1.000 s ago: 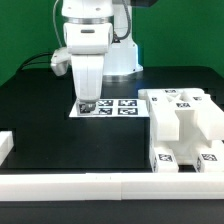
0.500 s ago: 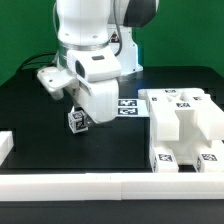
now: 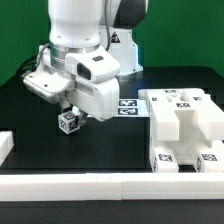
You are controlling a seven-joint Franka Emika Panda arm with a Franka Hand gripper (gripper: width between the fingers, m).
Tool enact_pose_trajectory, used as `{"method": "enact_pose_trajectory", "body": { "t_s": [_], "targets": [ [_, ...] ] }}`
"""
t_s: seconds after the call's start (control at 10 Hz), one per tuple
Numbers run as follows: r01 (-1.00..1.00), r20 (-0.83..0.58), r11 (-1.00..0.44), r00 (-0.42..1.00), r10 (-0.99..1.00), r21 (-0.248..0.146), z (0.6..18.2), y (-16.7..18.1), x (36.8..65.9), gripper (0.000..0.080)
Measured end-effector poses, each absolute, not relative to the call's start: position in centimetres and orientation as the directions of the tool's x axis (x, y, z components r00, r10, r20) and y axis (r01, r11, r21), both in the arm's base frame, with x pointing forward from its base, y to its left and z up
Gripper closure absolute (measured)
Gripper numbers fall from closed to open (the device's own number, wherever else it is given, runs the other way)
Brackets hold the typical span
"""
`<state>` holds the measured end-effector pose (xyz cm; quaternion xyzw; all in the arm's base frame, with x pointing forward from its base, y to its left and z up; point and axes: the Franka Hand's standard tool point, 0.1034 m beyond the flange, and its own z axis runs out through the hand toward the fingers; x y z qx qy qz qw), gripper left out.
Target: Assemble chair
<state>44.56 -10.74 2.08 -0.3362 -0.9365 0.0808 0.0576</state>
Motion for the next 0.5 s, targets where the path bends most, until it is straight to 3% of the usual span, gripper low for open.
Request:
{"method": "enact_pose_trajectory", "body": {
  "t_s": [0.2, 0.4, 0.5],
  "targets": [
    [0.452, 0.134, 0.867, -0.865, 0.483, -0.209, 1.6, -11.42, 43.27, 0.0515],
    [0.466, 0.128, 0.859, -0.858, 0.497, -0.211, 1.61, -11.56, 43.31, 0.0513],
    [0.48, 0.125, 0.851, -0.851, 0.511, -0.213, 1.61, -11.64, 43.29, 0.0236]
  ]
}}
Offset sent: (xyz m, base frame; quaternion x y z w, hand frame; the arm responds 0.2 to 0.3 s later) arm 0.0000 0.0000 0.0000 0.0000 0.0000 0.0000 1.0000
